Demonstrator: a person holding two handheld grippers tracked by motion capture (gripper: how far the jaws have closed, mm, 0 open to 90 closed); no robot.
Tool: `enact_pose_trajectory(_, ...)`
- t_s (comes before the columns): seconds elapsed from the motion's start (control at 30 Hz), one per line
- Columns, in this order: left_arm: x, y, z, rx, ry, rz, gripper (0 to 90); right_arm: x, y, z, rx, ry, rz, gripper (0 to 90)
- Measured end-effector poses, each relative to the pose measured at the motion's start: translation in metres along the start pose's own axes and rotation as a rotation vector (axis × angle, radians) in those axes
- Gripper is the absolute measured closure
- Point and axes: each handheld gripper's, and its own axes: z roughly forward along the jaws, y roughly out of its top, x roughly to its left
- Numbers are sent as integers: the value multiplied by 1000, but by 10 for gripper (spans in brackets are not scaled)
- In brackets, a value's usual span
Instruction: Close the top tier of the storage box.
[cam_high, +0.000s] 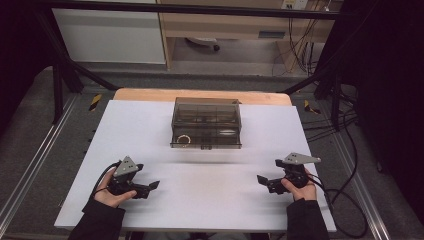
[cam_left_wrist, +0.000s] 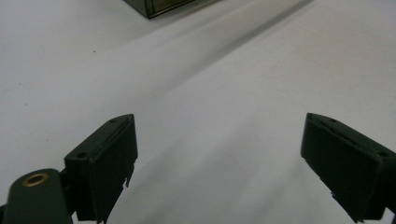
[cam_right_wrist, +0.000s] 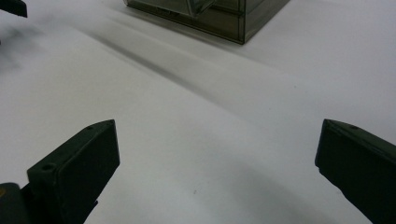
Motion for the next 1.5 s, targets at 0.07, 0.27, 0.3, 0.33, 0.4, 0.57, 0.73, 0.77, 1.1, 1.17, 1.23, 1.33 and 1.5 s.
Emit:
enact_pose_trajectory(0.07,-3,2,1,4,0,6,115,-1,-2,1,6,-1,-1,4)
enact_pose_trajectory(0.27,-11,9,6,13,-29,19,137,0,-6,3,22,5,-3,4)
enact_pose_trajectory(0.3,-12,10,7,13,-31,19,142,0,-6,2,23,4,-5,4)
enact_pose_trajectory(0.33,-13,12,8,16,-32,21,147,0,-6,2,23,4,-5,4)
enact_pose_trajectory(0.4,-16,15,10,21,-40,31,165,0,-6,2,19,5,-4,4)
enact_pose_trajectory(0.57,-24,23,17,39,-55,51,217,-1,-6,1,18,3,-6,5)
enact_pose_trajectory(0.73,-31,34,26,56,-64,70,294,-2,-6,-1,16,1,-6,5)
enact_pose_trajectory(0.77,-32,37,28,57,-62,76,308,-2,-6,-1,15,1,-6,5)
enact_pose_trajectory(1.1,-43,63,43,44,-76,87,439,-3,-7,-4,7,-4,0,5)
enact_pose_trajectory(1.17,-46,68,45,39,-73,94,466,-4,-7,-5,4,-3,-1,5)
enact_pose_trajectory(1.23,-48,72,48,36,-66,99,504,-4,-7,-5,5,-3,-3,5)
enact_pose_trajectory(1.33,-50,78,52,31,-61,98,554,-4,-7,-4,11,-1,-2,5)
enact_pose_trajectory(1.5,-53,87,59,24,-58,77,618,-4,-7,-5,8,-4,-1,4)
